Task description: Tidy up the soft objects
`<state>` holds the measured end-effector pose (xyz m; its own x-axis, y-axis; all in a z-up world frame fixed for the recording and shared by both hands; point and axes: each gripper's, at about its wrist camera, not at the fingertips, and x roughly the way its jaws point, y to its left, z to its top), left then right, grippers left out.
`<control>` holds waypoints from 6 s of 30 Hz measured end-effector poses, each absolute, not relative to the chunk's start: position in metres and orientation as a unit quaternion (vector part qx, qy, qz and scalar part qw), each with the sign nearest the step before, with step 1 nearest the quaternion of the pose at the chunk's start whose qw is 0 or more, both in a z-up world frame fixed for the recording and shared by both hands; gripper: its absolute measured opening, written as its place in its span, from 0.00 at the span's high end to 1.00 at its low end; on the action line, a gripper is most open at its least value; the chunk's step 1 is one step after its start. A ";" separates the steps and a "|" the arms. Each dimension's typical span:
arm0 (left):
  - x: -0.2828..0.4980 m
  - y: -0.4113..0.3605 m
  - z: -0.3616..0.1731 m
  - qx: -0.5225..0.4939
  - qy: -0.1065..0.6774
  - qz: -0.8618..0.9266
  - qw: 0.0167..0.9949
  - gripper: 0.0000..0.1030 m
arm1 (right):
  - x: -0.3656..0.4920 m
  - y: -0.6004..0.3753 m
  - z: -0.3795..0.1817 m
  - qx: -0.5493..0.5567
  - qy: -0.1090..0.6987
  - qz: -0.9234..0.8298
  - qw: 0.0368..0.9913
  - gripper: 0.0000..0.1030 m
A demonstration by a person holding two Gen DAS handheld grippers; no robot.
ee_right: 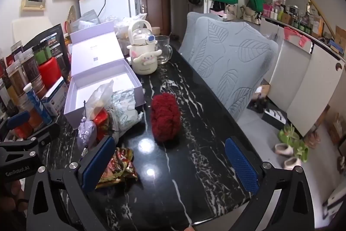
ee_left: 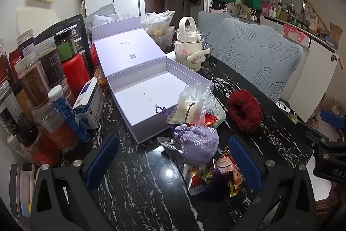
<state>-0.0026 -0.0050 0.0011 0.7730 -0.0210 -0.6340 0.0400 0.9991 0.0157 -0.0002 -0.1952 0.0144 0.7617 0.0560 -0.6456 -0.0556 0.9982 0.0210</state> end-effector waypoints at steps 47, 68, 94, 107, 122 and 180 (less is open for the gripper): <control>-0.015 -0.006 0.005 0.010 0.335 -0.021 0.942 0.00 | -0.009 -0.194 0.020 -0.001 0.343 0.045 0.938 0.00; -0.034 -0.007 0.005 0.007 0.328 -0.030 0.944 0.00 | -0.031 -0.200 0.020 0.001 0.336 0.045 0.941 0.00; -0.031 0.029 -0.046 -0.013 0.379 -0.043 0.924 0.00 | -0.006 -0.166 -0.037 0.018 0.392 0.161 0.906 0.00; 0.000 0.043 -0.063 -0.051 0.412 -0.038 0.909 0.00 | 0.040 -0.141 -0.075 -0.003 0.443 0.197 0.875 0.00; 0.036 0.008 -0.084 -0.028 0.442 -0.071 0.894 0.00 | 0.051 -0.159 -0.091 0.055 0.477 0.245 0.842 0.28; -0.018 0.020 -0.109 -0.017 0.483 -0.070 0.872 0.46 | 0.006 -0.166 -0.088 -0.038 0.444 0.218 0.868 0.16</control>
<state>-0.0184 0.0198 -0.1090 0.5230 -0.1388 -0.8410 0.1059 0.9896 -0.0975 0.0064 -0.1660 -0.0879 0.5100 0.3441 -0.7883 -0.4123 0.9022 0.1271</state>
